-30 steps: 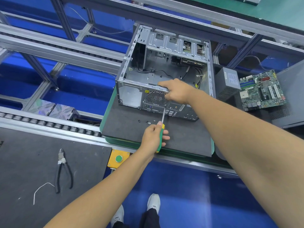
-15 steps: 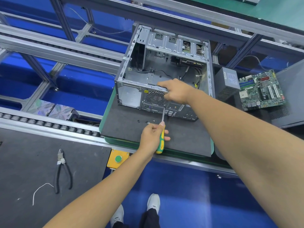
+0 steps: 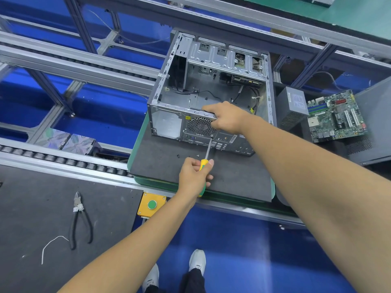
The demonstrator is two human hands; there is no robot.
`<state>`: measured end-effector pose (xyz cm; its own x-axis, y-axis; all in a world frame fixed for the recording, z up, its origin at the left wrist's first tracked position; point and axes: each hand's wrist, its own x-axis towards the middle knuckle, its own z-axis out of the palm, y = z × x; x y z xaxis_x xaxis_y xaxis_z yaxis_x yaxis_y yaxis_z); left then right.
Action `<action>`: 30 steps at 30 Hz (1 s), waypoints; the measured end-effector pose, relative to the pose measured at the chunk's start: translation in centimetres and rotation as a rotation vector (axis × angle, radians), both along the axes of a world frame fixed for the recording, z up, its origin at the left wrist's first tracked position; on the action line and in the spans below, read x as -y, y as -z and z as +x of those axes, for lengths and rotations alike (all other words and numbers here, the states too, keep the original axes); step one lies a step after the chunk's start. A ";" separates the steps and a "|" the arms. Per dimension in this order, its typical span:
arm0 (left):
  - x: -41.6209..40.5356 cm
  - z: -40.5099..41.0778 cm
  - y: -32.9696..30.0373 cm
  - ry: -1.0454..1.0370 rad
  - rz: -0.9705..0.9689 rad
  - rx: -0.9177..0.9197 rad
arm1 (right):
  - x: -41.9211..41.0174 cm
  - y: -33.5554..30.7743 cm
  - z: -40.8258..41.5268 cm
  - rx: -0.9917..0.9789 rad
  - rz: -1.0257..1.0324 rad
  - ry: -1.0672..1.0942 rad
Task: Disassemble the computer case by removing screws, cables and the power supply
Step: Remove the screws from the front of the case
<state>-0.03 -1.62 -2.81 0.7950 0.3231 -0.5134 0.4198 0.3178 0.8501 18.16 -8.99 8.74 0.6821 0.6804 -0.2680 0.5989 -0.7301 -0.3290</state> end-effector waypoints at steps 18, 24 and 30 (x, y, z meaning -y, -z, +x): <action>0.1 0.2 -0.4 0.005 -0.022 0.001 | -0.1 0.0 0.1 0.013 -0.009 0.009; -0.5 0.1 -0.7 0.076 -0.219 -0.052 | -0.1 -0.2 0.0 0.006 -0.015 -0.011; -1.1 0.6 -0.8 0.102 -0.159 -0.069 | -0.1 -0.2 0.0 0.021 0.000 0.021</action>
